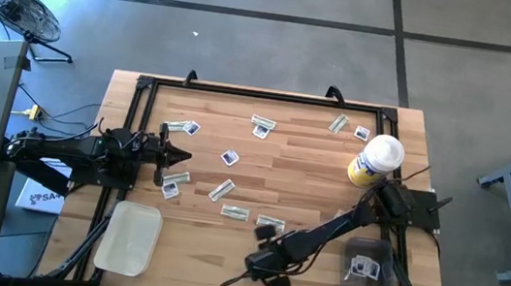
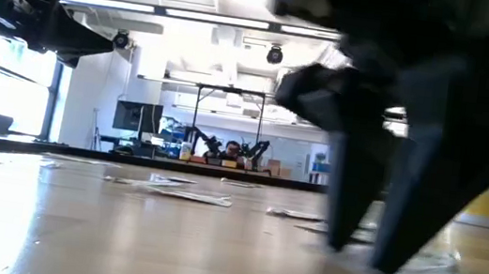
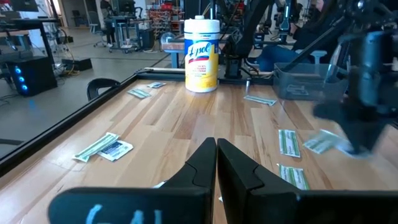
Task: Pick & Place First Aid Supplies
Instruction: Put the blue alcohol pad into the black bin
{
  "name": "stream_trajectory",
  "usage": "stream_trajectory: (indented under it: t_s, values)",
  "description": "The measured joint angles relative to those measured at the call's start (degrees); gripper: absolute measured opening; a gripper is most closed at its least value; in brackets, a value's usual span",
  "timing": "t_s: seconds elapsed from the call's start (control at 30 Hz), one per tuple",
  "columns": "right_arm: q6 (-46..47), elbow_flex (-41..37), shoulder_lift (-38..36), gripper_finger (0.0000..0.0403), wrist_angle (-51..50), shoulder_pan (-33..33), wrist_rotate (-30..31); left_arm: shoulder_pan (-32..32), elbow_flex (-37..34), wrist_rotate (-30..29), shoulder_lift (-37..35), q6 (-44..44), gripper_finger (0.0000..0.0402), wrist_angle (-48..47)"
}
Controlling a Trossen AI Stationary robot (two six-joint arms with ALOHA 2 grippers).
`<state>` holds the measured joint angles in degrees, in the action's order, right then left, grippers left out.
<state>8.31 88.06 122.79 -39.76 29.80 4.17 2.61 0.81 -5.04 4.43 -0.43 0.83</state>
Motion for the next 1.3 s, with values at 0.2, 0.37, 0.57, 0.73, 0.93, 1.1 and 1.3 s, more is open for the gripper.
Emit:
stream_trajectory:
  t_s: [0.2, 0.37, 0.57, 0.73, 0.93, 1.1, 1.3]
  values:
    - [5.03, 0.08, -3.62, 0.0121, -5.29, 1.27, 3.12, 0.0, -0.01, -0.04, -0.02, 0.02, 0.0011, 0.01]
    - [10.2, -0.08, -3.47, 0.0121, -10.25, 2.52, 2.58, 0.0, 0.01, -0.04, 0.0, 0.04, 0.0012, 0.01]
    - [14.77, -1.95, -3.55, 0.0121, -17.03, 3.32, 2.91, 0.0, 0.01, -0.07, 0.0, 0.04, 0.0012, 0.01]
    - [14.18, -6.46, -3.99, 0.0121, -11.47, 3.16, 1.95, 0.0, 0.0, -0.09, -0.01, 0.07, 0.0012, 0.01]
    - [13.73, -7.37, -4.67, 0.0121, -9.71, 2.95, 1.4, 0.0, 0.01, -0.09, 0.0, 0.04, 0.0012, 0.01]
    - [15.05, -7.66, -7.58, 0.0121, -9.52, 2.88, 2.45, 0.0, 0.0, -0.13, -0.01, 0.07, 0.0011, 0.03]
    - [12.49, -9.46, -7.97, 0.0117, -7.48, 1.16, 0.54, 0.0, -0.01, -0.17, 0.0, 0.04, 0.0011, 0.01]
